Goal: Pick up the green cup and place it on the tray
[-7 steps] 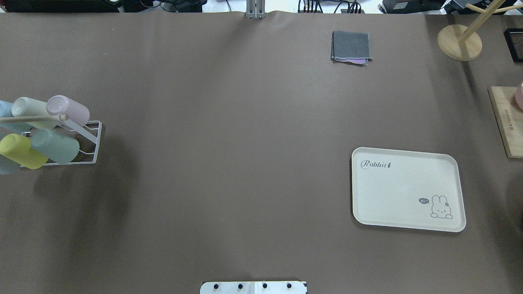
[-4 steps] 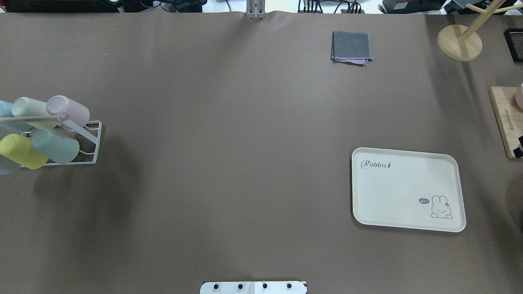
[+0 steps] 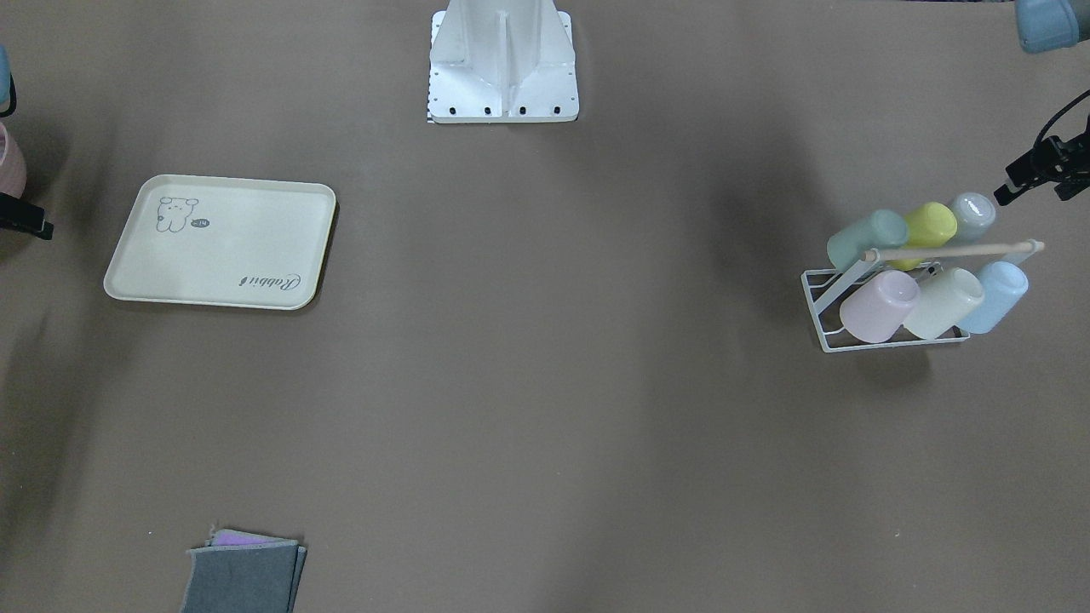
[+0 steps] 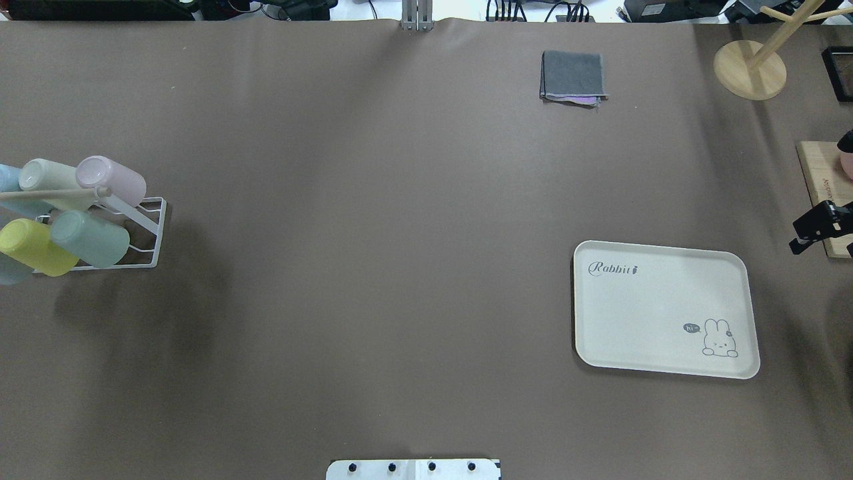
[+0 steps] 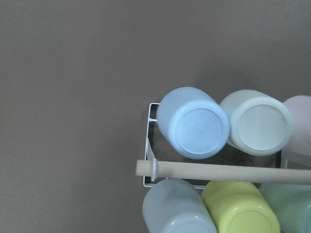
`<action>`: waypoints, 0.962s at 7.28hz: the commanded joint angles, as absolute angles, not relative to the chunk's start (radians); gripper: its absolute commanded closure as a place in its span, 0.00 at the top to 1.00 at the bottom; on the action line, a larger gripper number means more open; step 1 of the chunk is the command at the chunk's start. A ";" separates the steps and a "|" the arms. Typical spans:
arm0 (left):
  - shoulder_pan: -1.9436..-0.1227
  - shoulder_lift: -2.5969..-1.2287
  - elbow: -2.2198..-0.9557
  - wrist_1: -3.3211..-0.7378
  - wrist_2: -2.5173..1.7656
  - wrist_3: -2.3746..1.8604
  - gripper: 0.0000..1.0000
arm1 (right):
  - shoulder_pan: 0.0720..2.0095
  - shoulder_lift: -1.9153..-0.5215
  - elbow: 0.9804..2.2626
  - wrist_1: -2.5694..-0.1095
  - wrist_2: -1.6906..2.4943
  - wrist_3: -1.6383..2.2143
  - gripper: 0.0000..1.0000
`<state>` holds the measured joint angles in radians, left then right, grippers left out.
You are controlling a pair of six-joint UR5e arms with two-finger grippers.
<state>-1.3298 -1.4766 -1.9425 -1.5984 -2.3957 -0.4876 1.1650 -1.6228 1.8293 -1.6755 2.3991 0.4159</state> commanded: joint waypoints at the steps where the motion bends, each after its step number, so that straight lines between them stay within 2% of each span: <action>1: -1.301 -1.480 -1.962 -1.603 -2.395 -0.492 0.98 | 1.109 -1.612 1.824 -1.661 2.395 0.459 0.99; 2: -1.275 -1.494 -1.973 -1.603 -2.395 -0.494 0.98 | 1.080 -1.612 1.821 -1.619 2.379 0.495 0.99; 7: -0.966 -1.500 -2.201 -1.526 -2.205 -0.769 0.98 | 1.000 -1.676 1.815 -1.398 2.289 0.685 0.97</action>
